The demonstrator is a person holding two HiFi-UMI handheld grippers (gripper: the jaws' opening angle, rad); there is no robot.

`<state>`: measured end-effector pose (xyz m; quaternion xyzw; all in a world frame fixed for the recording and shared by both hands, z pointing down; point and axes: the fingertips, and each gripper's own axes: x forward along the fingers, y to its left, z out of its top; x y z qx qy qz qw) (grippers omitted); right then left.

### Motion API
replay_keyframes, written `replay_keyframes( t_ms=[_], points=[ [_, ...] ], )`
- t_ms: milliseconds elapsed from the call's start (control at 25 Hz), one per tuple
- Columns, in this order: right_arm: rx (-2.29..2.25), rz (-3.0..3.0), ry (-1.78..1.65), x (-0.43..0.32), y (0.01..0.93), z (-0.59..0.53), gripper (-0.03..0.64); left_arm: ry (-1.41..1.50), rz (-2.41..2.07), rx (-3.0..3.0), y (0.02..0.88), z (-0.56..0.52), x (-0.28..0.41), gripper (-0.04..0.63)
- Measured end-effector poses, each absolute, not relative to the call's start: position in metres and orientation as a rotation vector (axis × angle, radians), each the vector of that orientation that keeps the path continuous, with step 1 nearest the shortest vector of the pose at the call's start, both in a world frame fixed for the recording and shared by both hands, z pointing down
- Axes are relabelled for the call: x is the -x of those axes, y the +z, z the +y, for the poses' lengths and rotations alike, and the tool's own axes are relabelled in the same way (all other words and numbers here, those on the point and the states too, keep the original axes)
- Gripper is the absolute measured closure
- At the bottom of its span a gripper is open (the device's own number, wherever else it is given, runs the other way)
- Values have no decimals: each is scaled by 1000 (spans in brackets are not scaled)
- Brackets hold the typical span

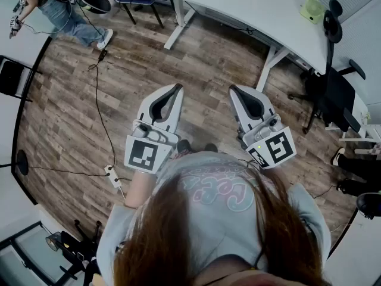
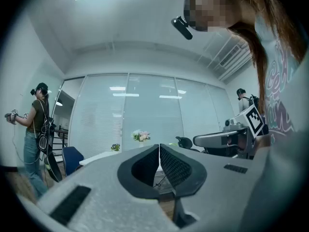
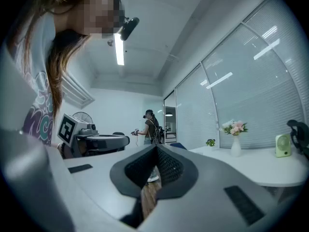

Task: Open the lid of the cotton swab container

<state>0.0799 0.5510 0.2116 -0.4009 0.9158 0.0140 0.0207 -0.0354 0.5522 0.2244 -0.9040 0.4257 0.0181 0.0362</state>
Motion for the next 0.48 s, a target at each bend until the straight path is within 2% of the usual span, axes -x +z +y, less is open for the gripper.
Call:
replay_keyframes(
  t_ms=[480],
  points=[
    [1256,2854,38,-94,220,546,612,71,1290,2786,210,536,13,584]
  ],
)
